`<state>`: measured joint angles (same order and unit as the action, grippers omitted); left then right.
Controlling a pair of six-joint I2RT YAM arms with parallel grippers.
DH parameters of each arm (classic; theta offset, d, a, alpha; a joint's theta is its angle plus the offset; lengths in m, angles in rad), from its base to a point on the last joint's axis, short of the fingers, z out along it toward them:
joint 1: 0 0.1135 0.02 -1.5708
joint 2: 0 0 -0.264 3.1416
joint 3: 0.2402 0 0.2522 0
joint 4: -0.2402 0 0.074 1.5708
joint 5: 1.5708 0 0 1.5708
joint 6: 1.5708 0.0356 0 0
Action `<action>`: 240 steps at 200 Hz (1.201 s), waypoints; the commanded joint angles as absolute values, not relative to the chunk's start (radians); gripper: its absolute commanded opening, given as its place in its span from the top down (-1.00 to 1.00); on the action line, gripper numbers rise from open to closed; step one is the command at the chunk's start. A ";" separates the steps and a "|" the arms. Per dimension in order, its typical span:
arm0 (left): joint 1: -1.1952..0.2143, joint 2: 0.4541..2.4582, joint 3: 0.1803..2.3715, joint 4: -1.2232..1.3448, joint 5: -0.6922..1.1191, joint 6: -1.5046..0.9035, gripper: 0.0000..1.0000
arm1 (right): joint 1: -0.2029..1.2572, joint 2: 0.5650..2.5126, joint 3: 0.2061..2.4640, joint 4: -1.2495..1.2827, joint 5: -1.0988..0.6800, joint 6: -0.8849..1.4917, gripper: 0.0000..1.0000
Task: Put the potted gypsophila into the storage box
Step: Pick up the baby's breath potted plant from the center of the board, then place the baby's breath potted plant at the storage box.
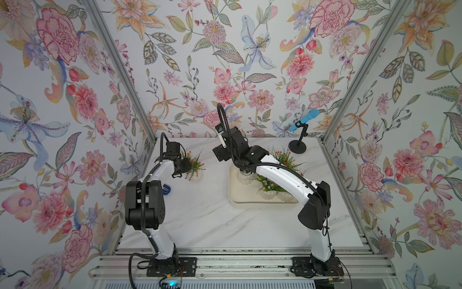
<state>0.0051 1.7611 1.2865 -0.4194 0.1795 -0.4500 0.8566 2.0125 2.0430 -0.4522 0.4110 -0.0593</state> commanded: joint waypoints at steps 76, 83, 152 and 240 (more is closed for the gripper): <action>-0.185 1.520 1.310 -0.368 0.282 -0.567 1.00 | 0.699 1.716 1.742 -0.413 0.451 0.062 -1.00; -0.211 1.517 1.312 -0.363 0.281 -0.574 1.00 | 0.681 1.684 1.712 -0.413 0.456 0.070 -1.00; -0.462 1.617 1.368 -0.322 0.246 -0.591 1.00 | 0.446 1.357 1.397 -0.413 0.442 0.185 -1.00; -0.619 1.714 1.370 -0.390 0.140 -0.569 1.00 | 0.218 1.094 1.170 -0.417 0.355 0.213 -1.00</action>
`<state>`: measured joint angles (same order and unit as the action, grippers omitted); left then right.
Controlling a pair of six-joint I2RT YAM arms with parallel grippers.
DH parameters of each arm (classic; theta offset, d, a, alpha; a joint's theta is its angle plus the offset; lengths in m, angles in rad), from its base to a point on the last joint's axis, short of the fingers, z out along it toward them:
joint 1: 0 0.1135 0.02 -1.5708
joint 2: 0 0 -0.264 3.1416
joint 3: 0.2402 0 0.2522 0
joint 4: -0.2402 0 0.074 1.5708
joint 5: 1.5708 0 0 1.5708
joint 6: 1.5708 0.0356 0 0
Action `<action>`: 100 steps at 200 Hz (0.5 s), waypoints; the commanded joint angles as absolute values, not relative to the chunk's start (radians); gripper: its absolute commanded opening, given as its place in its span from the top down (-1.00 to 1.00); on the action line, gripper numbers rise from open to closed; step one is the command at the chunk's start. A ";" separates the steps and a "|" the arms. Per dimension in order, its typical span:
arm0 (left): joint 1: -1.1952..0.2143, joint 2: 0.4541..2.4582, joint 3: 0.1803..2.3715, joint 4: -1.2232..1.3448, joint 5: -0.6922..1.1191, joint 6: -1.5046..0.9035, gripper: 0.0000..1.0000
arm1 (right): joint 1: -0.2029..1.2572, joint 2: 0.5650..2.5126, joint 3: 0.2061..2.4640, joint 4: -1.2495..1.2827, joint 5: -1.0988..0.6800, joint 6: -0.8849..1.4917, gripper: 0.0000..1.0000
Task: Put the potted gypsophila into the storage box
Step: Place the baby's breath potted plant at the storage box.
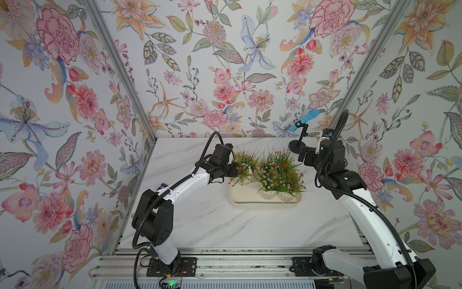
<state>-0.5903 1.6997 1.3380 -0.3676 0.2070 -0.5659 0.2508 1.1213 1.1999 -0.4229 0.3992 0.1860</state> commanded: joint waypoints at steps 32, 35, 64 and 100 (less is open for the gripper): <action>-0.648 1.684 1.362 -0.433 0.083 -0.570 1.00 | 0.175 1.101 1.168 -0.419 0.307 0.204 -1.00; -0.650 1.680 1.359 -0.437 0.078 -0.573 1.00 | 0.172 1.104 1.168 -0.419 0.301 0.203 -1.00; -0.670 1.644 1.329 -0.477 0.025 -0.594 1.00 | 0.153 1.133 1.177 -0.417 0.272 0.193 -1.00; -0.686 1.596 1.298 -0.521 -0.024 -0.621 1.00 | 0.137 1.182 1.206 -0.416 0.241 0.182 -1.00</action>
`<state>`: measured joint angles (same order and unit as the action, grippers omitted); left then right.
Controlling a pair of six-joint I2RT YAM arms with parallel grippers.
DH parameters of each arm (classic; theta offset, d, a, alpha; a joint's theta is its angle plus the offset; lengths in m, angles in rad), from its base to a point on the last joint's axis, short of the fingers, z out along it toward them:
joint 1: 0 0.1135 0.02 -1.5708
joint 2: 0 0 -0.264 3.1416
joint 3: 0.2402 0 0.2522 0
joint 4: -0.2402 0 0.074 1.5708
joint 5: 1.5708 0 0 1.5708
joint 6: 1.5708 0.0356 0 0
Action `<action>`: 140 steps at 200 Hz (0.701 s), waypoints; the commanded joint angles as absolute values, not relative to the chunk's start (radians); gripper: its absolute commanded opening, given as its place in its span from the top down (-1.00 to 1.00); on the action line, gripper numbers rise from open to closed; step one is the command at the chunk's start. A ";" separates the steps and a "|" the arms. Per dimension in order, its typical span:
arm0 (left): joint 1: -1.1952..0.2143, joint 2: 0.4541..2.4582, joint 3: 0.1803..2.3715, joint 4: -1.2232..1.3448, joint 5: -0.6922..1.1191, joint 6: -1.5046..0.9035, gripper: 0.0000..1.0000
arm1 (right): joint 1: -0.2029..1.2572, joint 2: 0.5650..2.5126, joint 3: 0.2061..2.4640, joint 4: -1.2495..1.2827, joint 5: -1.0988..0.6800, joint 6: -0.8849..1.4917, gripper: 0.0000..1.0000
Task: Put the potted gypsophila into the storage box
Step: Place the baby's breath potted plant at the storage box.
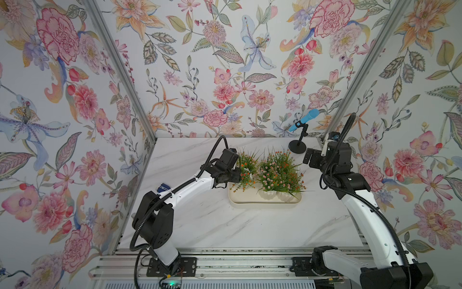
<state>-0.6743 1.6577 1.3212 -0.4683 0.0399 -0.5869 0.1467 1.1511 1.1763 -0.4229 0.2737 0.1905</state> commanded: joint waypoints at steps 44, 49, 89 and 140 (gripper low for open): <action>-0.686 1.521 1.259 -0.521 -0.047 -0.650 1.00 | 0.131 1.227 1.216 -0.397 0.198 0.182 -1.00; -0.686 1.523 1.257 -0.520 -0.040 -0.652 1.00 | 0.131 1.229 1.214 -0.393 0.194 0.184 -1.00; -0.704 1.541 1.265 -0.537 -0.038 -0.638 1.00 | 0.130 1.239 1.194 -0.377 0.174 0.197 -1.00; -0.732 1.617 1.259 -0.468 0.011 -0.649 1.00 | 0.130 1.230 1.168 -0.376 0.169 0.204 -1.00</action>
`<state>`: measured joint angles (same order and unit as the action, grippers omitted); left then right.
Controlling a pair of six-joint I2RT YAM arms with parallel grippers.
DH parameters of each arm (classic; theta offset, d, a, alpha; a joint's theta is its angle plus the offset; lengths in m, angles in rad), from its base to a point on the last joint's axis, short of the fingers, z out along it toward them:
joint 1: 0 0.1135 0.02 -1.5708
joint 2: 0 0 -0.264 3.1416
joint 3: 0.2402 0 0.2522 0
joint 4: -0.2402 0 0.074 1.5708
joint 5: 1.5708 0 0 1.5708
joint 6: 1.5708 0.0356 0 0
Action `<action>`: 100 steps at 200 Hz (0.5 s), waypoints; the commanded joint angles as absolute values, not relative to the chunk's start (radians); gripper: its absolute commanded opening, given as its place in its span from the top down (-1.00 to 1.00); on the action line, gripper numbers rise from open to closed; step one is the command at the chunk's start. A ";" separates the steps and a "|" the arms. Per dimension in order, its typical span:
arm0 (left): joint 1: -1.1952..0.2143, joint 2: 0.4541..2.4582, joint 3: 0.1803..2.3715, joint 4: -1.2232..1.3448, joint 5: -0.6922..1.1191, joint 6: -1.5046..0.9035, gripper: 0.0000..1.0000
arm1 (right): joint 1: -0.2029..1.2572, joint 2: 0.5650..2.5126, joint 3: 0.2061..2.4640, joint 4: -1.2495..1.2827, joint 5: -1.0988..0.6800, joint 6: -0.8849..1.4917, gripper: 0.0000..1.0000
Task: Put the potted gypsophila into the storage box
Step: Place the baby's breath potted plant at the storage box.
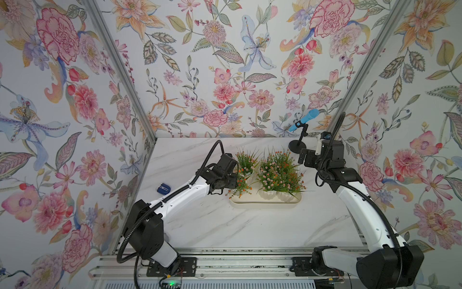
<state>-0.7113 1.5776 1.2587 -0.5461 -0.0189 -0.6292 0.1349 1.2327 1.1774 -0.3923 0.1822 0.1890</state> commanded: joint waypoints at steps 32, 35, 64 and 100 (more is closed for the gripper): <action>-0.732 1.682 1.261 -0.412 0.032 -0.661 1.00 | 0.130 1.228 1.157 -0.376 0.169 0.206 -1.00; -0.732 1.688 1.264 -0.410 0.033 -0.661 1.00 | 0.130 1.227 1.155 -0.376 0.170 0.204 -1.00; -0.733 1.763 1.318 -0.438 0.019 -0.650 1.00 | 0.129 1.227 1.137 -0.367 0.169 0.202 -1.00; -0.733 1.812 1.350 -0.461 0.005 -0.644 1.00 | 0.124 1.230 1.099 -0.337 0.151 0.215 -1.00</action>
